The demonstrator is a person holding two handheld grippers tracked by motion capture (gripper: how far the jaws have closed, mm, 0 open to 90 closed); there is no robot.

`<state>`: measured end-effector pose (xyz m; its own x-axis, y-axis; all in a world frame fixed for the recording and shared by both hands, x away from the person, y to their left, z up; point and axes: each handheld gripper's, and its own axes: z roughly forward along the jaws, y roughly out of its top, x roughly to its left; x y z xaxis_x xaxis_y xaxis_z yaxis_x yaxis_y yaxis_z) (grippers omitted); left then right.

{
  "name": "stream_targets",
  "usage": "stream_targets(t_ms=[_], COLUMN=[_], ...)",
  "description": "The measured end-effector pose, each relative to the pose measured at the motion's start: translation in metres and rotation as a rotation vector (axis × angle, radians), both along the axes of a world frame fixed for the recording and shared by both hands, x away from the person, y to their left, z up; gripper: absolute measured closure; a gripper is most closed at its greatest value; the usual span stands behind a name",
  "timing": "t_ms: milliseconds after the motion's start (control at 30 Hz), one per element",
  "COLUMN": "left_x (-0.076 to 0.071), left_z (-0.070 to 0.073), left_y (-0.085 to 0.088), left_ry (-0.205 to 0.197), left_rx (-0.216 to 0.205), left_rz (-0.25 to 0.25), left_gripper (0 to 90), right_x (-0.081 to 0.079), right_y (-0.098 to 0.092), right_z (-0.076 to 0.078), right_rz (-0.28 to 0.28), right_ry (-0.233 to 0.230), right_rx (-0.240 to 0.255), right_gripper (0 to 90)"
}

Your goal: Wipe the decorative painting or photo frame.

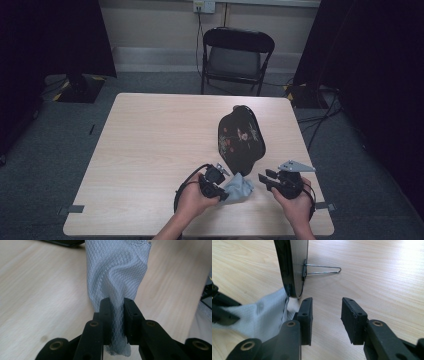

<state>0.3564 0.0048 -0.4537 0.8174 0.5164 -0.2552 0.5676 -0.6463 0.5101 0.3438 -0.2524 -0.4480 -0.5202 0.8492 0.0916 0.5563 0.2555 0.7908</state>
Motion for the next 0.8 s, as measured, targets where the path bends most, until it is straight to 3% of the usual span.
stream_targets(t_ms=[567,667,800], left_x=[0.0,0.005,0.016], left_z=[-0.006,-0.008,-0.007], left_y=[-0.027,-0.029,-0.026], left_ry=[0.024,0.029,0.021], left_rx=[0.013,-0.001,0.014], left_rz=[-0.073,-0.033,-0.019], left_gripper=[78.6,78.5,78.5], right_x=[-0.001,-0.001,-0.001], right_y=[-0.001,-0.001,-0.001], right_z=[0.002,0.002,0.002], right_rz=[-0.003,-0.003,-0.003], right_ry=[-0.002,-0.003,-0.004], right_rx=[0.005,0.005,0.006], right_gripper=[62.3,62.3,62.2])
